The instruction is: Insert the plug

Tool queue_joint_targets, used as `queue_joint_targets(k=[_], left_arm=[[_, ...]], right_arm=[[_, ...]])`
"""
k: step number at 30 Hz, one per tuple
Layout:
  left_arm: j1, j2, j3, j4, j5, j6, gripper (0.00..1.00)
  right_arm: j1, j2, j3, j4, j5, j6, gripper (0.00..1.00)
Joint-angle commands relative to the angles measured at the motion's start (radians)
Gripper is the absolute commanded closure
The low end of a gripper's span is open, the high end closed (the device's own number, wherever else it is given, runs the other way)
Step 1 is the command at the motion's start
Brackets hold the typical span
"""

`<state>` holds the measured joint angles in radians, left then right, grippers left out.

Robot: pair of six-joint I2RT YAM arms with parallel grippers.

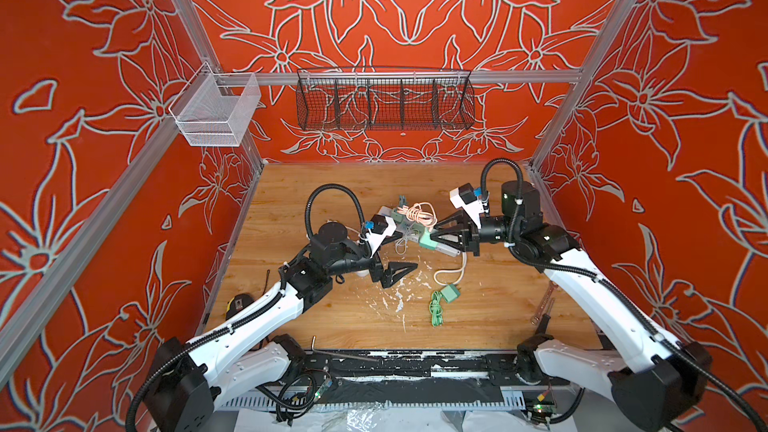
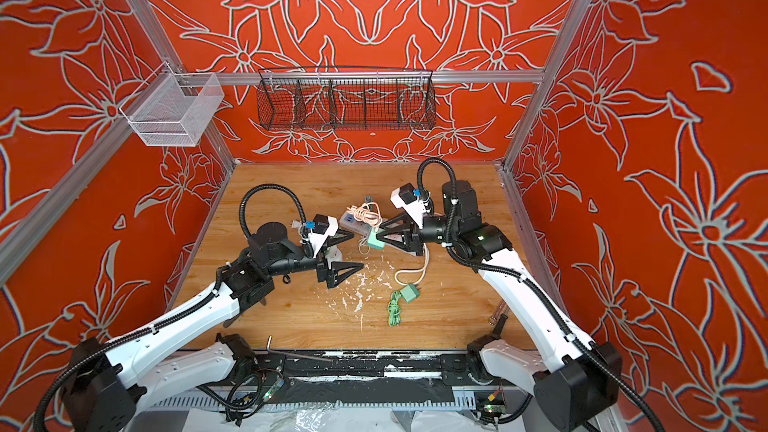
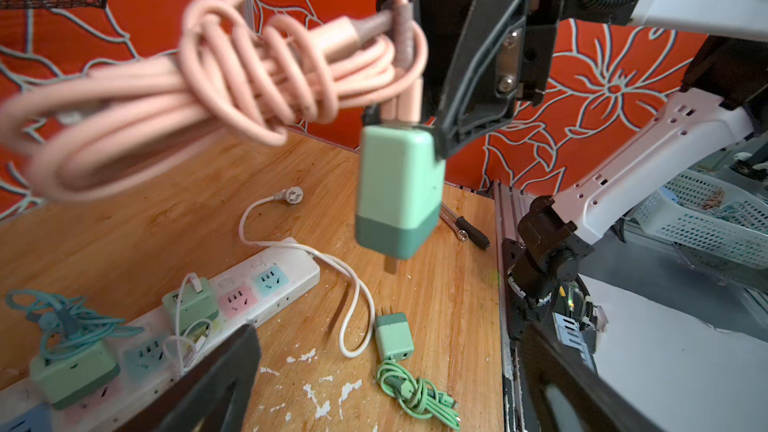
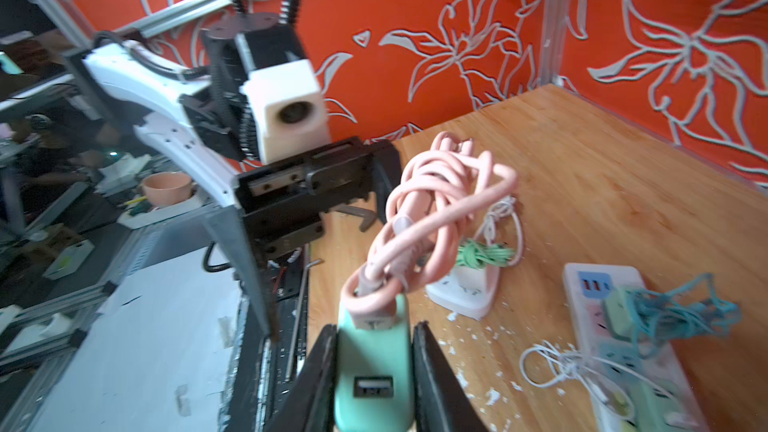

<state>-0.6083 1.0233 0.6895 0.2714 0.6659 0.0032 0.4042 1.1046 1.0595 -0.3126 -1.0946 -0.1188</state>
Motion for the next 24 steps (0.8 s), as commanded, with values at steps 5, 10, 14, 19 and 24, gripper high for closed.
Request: queue_joint_targets(k=[5,10,14,19,24], left_arm=[[0.004,0.010,0.045,0.085,0.233,0.000,0.05],[0.004,0.035,0.098,0.014,0.325,0.012,0.28],[0.002,0.038,0.103,0.023,0.343,-0.003,0.52],[0.002,0.049,0.112,0.010,0.365,-0.008,0.54],[0.002,0.060,0.130,-0.043,0.405,0.007,0.58]], right_arm=[[0.084,-0.063,-0.022,-0.007,-0.099,0.007,0.87],[0.130,-0.076,-0.025,0.014,-0.062,0.007,0.87],[0.154,-0.081,-0.024,0.019,-0.032,0.004,0.87],[0.180,-0.093,-0.024,0.042,0.010,0.014,0.88],[0.196,-0.109,-0.017,0.059,0.042,0.017,0.88]])
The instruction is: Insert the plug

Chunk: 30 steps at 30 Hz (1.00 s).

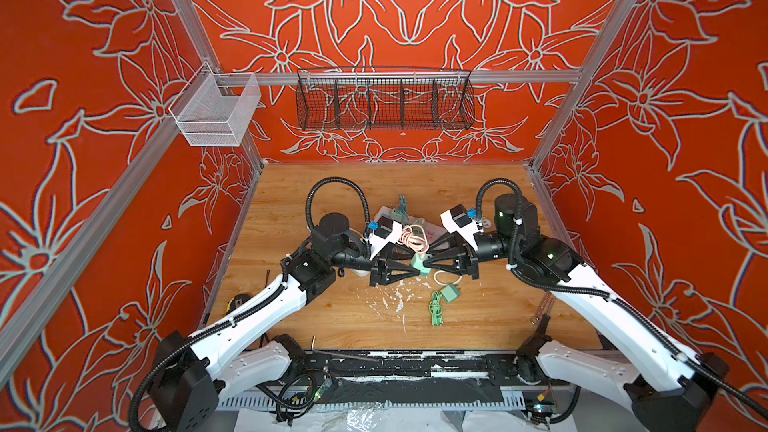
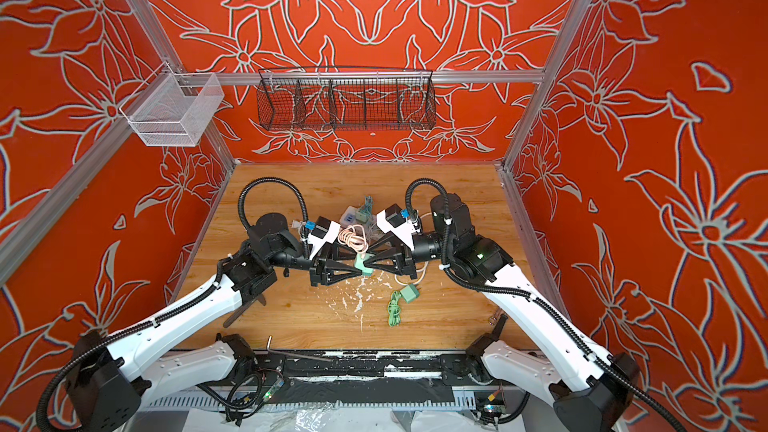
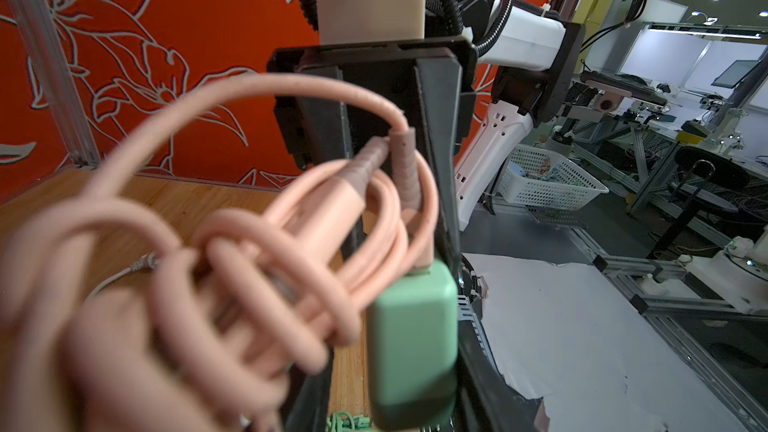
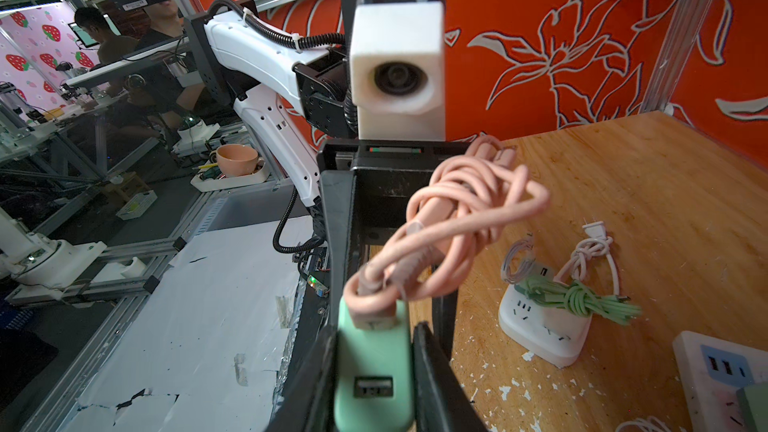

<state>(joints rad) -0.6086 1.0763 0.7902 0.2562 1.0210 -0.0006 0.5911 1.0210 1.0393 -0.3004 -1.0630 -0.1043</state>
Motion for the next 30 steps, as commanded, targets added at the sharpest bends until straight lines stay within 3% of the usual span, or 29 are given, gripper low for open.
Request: queue_joint_targets(k=[1,8,10,14,19,23,30], left_arm=[[0.003,0.009,0.033,-0.037,0.051,0.013,0.64],[0.002,-0.005,0.038,-0.078,0.036,0.044,1.00],[0.003,-0.008,0.040,-0.094,0.027,0.056,1.00],[0.003,-0.023,0.045,-0.128,0.020,0.093,1.00],[0.003,-0.048,0.058,-0.209,-0.008,0.151,1.00],[0.003,-0.067,0.050,-0.235,-0.024,0.172,1.00],[0.003,-0.081,0.062,-0.295,-0.006,0.213,1.00]], right_arm=[[0.010,-0.023,0.008,0.045,0.013,0.007,0.88],[0.017,0.038,0.132,-0.201,0.034,-0.035,0.85],[0.019,0.058,0.180,-0.292,0.037,-0.044,0.82],[0.028,0.128,0.308,-0.520,0.055,-0.068,0.62],[0.080,0.232,0.477,-0.807,0.162,-0.119,0.44],[0.126,0.314,0.624,-1.014,0.280,-0.163,0.38],[0.199,0.411,0.793,-1.134,0.498,-0.193,0.33]])
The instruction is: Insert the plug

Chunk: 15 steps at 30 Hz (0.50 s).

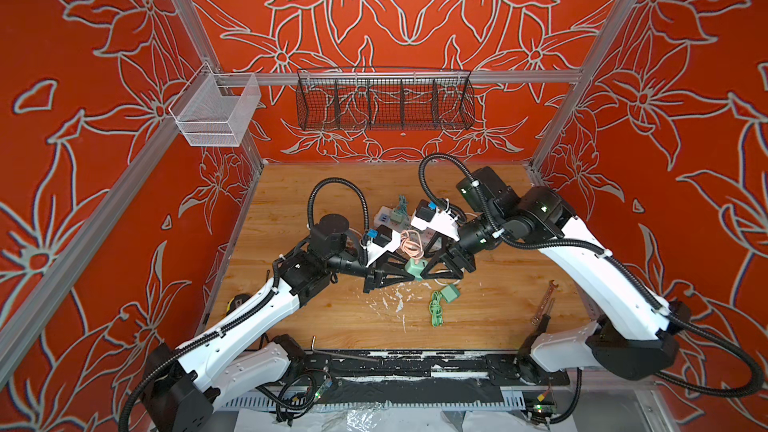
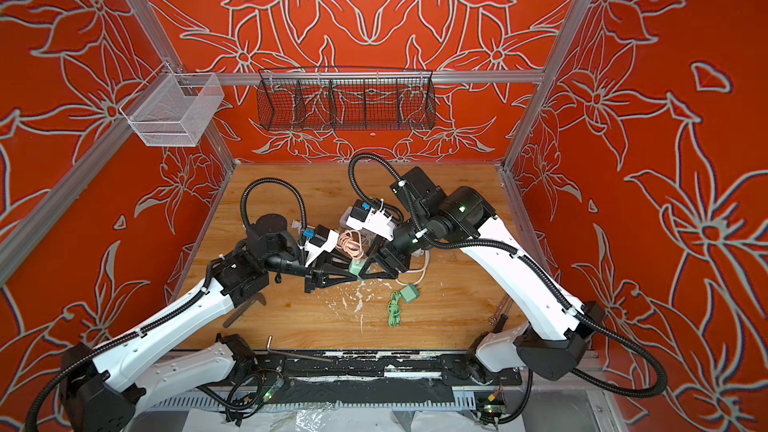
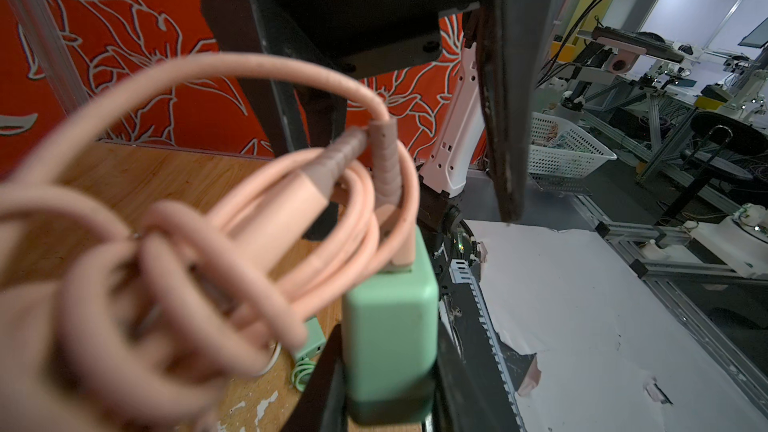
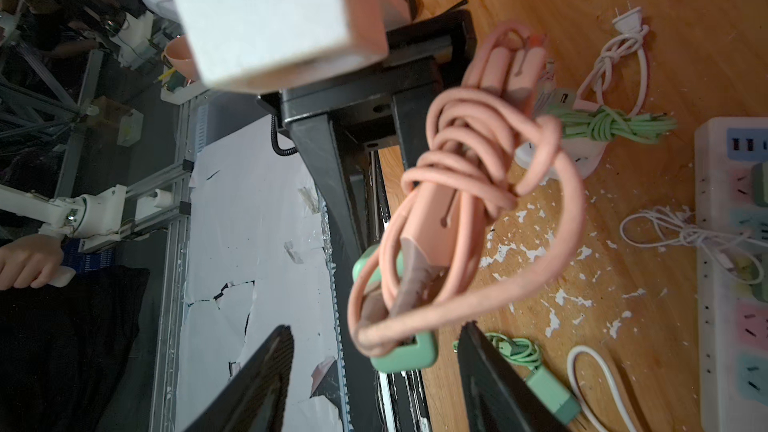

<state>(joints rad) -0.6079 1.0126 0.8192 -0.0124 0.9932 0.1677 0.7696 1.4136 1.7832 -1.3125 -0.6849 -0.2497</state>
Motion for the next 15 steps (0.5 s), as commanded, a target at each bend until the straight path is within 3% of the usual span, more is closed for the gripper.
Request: queue_joint_targets(k=[1,12,15], left_arm=[[0.002,-0.017,0.033,-0.031,0.025,0.047,1.00],[0.002,-0.017,0.033,-0.048,0.047,0.059,1.00],[0.002,-0.056,0.034,-0.052,0.050,0.062,1.00]], right_arm=[[0.033,0.031,0.066,-0.128,0.138,-0.054,0.33],[0.114,0.163,0.199,-0.179,0.178,-0.089,0.36],[0.123,0.181,0.224,-0.182,0.180,-0.095,0.45]])
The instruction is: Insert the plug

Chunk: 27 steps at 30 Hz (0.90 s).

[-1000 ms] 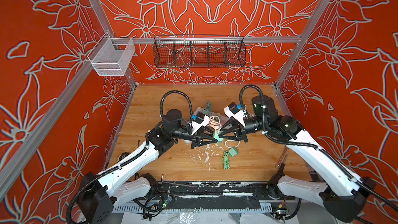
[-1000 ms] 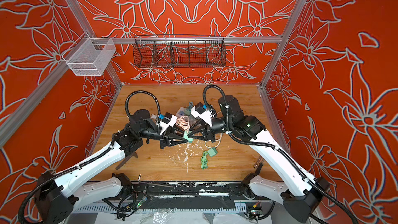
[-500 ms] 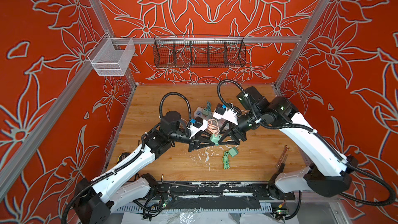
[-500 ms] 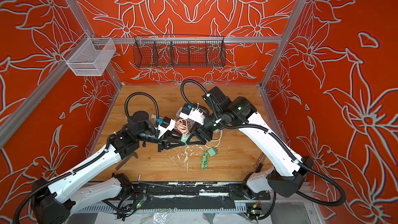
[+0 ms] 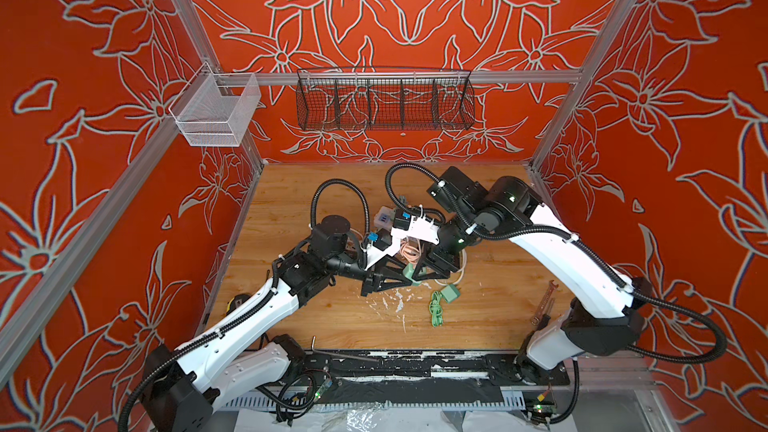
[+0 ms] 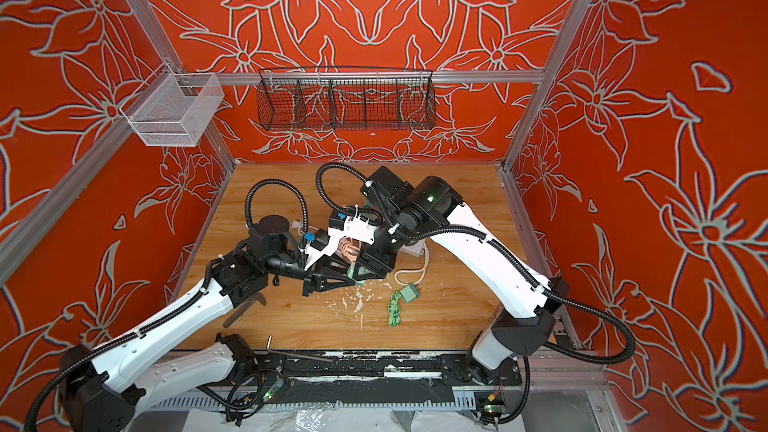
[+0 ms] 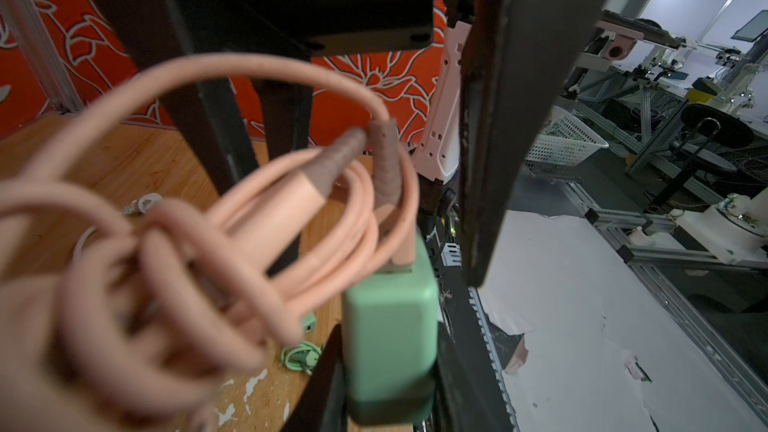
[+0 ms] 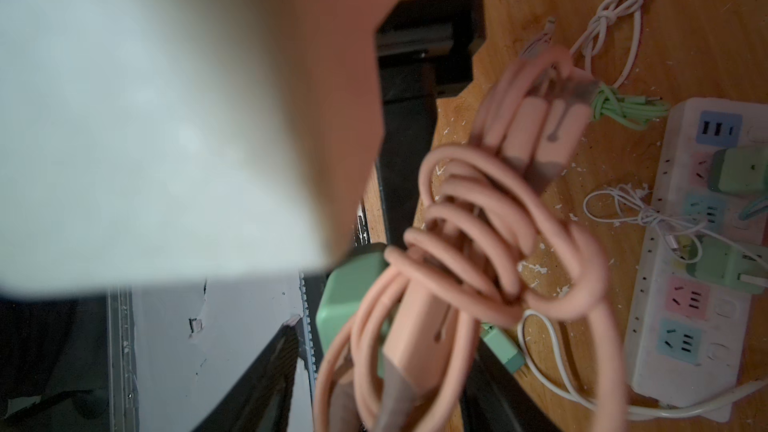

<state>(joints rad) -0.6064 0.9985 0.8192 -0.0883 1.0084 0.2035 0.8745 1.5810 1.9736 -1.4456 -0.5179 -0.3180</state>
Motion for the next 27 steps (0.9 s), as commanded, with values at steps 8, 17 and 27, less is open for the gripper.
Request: queue_joint_targets(k=[8,17,27], left_arm=[[0.000,-0.043,0.029,0.028,0.038,0.024,1.00],[0.001,-0.045,0.028,0.058,0.000,-0.011,0.77],[0.002,-0.077,0.010,0.093,-0.082,-0.064,0.03]], right_arm=[[0.038,0.038,0.048,-0.066,0.015,-0.038,0.64],[0.042,0.033,0.034,-0.054,0.061,-0.059,0.82],[-0.034,0.006,-0.050,0.018,0.099,-0.085,0.83]])
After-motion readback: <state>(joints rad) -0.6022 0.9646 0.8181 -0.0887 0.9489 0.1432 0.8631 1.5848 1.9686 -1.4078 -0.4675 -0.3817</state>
